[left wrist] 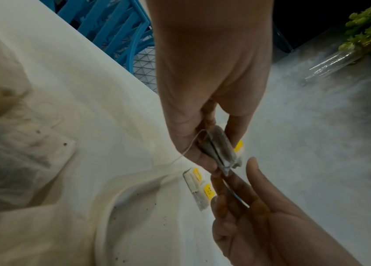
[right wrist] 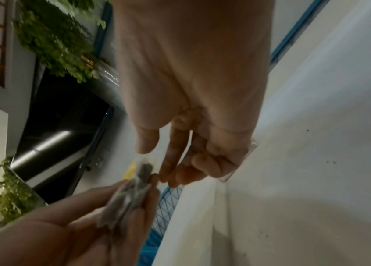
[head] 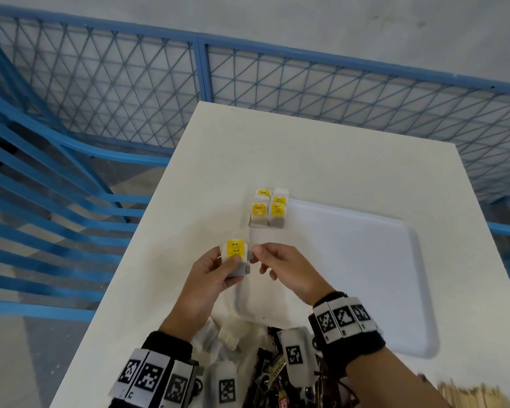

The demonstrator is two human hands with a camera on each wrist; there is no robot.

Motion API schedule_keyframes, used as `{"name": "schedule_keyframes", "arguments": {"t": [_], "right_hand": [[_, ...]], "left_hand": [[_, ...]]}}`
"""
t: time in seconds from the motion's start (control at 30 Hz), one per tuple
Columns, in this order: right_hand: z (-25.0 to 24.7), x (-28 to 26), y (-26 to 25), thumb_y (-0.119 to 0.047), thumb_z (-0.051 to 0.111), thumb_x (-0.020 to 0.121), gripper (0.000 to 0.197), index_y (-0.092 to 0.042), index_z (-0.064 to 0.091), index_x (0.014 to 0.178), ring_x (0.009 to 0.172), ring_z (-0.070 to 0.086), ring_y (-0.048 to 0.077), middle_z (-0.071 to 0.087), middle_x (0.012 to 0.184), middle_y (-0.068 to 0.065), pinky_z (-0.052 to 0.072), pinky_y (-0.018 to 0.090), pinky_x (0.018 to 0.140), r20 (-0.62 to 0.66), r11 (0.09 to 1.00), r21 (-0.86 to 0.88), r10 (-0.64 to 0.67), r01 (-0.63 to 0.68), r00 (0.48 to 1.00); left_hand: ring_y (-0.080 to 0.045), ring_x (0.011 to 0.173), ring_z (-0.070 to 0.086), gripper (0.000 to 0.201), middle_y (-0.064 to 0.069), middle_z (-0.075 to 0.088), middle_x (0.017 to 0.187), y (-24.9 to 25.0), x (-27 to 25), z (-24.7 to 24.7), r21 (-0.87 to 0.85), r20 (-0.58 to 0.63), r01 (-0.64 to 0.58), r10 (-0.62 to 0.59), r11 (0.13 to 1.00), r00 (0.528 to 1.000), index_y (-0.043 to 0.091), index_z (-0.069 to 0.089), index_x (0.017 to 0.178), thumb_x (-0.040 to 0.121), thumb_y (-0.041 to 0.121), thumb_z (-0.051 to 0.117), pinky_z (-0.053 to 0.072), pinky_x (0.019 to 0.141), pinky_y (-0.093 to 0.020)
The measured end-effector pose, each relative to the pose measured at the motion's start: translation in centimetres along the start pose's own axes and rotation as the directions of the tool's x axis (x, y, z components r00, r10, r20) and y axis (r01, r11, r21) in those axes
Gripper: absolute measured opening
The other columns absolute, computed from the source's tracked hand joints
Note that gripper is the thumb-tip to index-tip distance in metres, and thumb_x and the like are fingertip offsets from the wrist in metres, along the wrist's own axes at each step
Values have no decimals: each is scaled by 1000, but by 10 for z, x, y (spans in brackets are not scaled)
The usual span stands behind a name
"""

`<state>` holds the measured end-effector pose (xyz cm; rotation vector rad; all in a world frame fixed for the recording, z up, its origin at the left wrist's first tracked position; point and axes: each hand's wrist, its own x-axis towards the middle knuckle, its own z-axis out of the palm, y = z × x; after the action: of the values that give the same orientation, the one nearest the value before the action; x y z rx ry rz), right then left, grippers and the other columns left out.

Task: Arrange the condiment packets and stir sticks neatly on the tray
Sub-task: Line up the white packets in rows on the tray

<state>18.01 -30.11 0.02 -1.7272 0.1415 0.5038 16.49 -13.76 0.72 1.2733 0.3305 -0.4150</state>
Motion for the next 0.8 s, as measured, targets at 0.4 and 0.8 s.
{"name": "schedule_keyframes", "arguments": {"t": [0.4,0.8], "right_hand": [[3,-4,8,-7,64,85,11,-4,66,96,70,61,10,65,80,4,50,17,63,-103,974,228,1,23,995],[-3,47,24,3,65,82,9,-2,58,87,61,59,18,62,73,11,55,19,60,-414,957,286,165,-44,895]], "left_hand": [[-14,78,66,22,-1,70,80,-3,-3,-1,98,15,8,-9,995,1000,12,68,97,95,3,48,52,77,-25],[-24,88,64,20,-20,65,89,-9,-1,-17,-77,-161,13,-26,997,987,-3,64,83,94,6,49,55,81,-23]]}}
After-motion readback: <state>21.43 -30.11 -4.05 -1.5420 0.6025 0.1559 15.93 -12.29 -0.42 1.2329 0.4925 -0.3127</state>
